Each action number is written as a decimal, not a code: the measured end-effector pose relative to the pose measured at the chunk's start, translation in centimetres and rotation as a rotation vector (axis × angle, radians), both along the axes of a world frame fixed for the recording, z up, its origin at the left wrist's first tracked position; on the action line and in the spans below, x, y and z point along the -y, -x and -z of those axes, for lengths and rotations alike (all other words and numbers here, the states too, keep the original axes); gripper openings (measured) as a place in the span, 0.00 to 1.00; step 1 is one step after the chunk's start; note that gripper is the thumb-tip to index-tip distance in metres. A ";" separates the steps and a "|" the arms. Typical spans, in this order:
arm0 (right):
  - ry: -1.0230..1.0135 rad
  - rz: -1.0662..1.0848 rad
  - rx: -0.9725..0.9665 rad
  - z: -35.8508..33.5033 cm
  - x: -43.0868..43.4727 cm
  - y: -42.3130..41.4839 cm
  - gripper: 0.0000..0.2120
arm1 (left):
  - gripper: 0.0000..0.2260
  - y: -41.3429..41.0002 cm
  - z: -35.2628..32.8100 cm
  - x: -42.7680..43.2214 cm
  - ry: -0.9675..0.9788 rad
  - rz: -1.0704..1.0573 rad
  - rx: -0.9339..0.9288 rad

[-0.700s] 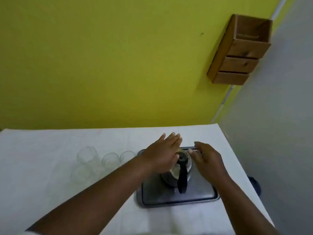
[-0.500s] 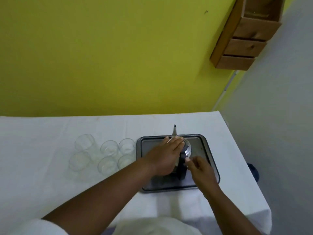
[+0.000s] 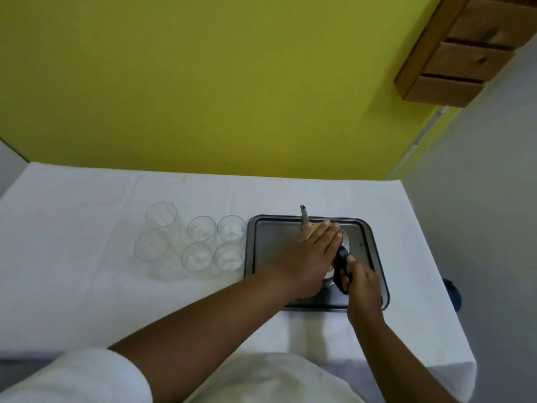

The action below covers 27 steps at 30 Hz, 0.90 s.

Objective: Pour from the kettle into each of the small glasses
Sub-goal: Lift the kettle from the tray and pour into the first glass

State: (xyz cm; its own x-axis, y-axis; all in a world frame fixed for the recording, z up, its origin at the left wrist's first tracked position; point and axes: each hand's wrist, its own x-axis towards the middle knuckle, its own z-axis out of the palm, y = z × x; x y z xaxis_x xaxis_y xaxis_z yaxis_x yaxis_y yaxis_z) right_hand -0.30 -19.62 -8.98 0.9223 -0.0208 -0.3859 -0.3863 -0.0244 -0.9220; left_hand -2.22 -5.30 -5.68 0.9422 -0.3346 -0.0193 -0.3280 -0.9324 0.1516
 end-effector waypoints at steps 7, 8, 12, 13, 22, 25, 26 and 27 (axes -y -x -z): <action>0.026 -0.112 0.124 -1.4 0.7 -1.5 0.20 | 0.33 2.0 -0.7 0.0 0.074 -0.082 0.079; 0.030 -0.150 0.138 -1.8 0.5 -1.6 0.22 | 0.31 2.5 -1.0 -0.1 0.096 -0.108 0.101; 0.020 -0.272 0.207 -4.1 -0.7 -1.9 0.24 | 0.30 4.4 -2.8 -0.6 0.137 -0.221 0.200; 0.015 -0.291 0.223 -4.8 -1.2 -1.9 0.21 | 0.30 4.8 -3.3 -0.9 0.142 -0.246 0.225; -0.011 -0.440 0.273 -10.3 -7.3 -0.7 0.17 | 0.32 8.8 -7.1 -5.6 0.134 -0.425 0.336; -0.048 -0.497 0.265 -11.6 -9.7 0.2 0.31 | 0.33 9.8 -7.7 -7.2 0.142 -0.474 0.347; -0.030 -0.528 0.270 -11.8 -10.4 0.4 0.35 | 0.33 10.2 -7.9 -7.7 0.144 -0.487 0.349; -0.018 -0.532 0.267 -11.9 -11.1 0.5 0.36 | 0.32 10.6 -7.9 -8.2 0.145 -0.500 0.351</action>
